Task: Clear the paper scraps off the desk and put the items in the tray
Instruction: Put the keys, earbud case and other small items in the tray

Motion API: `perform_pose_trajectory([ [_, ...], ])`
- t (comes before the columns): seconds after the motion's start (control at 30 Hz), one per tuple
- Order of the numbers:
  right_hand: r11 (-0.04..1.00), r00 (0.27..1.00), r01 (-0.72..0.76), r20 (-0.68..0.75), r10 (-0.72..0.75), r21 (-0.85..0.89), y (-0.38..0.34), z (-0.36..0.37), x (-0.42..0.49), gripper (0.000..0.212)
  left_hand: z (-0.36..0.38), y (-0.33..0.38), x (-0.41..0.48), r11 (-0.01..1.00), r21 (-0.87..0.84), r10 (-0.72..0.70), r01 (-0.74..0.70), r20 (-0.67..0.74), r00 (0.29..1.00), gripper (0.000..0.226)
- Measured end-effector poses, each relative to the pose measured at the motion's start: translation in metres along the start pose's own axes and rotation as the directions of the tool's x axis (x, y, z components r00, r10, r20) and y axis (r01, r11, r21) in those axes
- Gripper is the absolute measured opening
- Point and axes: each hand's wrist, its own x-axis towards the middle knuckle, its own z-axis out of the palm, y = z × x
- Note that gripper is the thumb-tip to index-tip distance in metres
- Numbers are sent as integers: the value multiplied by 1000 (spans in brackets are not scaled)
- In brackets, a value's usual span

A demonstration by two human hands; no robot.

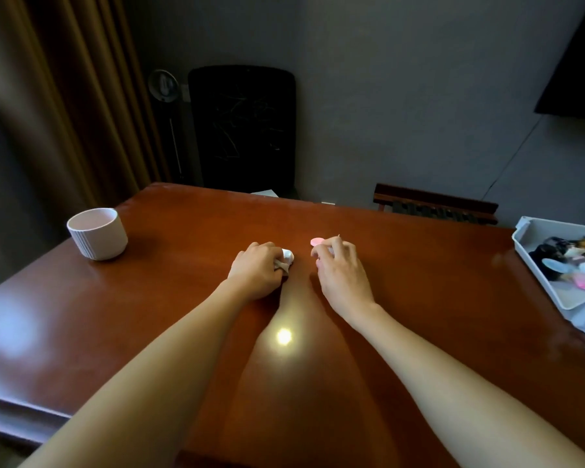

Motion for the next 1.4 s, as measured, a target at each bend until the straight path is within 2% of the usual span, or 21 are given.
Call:
perform_pose_trajectory([
  [0.1,999,999,53,11,-53,4,6,-9,-12,38,-5,6,-8,1000,-12,25,-24,39,999,23],
  [0.3,995,996,88,9,-88,37,20,-32,-38,38,-8,24,-20,998,-36,51,-49,73,996,24],
  [0.53,992,988,-39,152,20,122,38,-62,-52,44,-6,57,-29,985,-98,148,-146,22,989,24],
  [0.67,974,944,-148,318,88,169,52,-88,-51,41,-9,82,-29,971,-106,214,-213,4,977,20],
  [0.73,976,927,-171,356,113,135,65,-102,-52,43,-11,98,-28,964,-109,242,-244,-31,970,20],
  [0.97,978,941,-205,284,185,39,118,-150,-64,47,-9,151,-14,933,-109,329,-342,-123,936,24],
  [1.13,979,954,-198,220,202,-41,157,-175,-69,49,-6,190,4,896,-117,415,-427,-117,902,25],
  [1.27,973,943,-227,236,233,-52,193,-185,-70,61,-2,223,17,851,-127,499,-509,-107,860,20],
  [1.4,964,942,-264,202,266,-38,225,-193,-68,63,-1,253,25,808,-134,569,-573,-72,819,21],
])
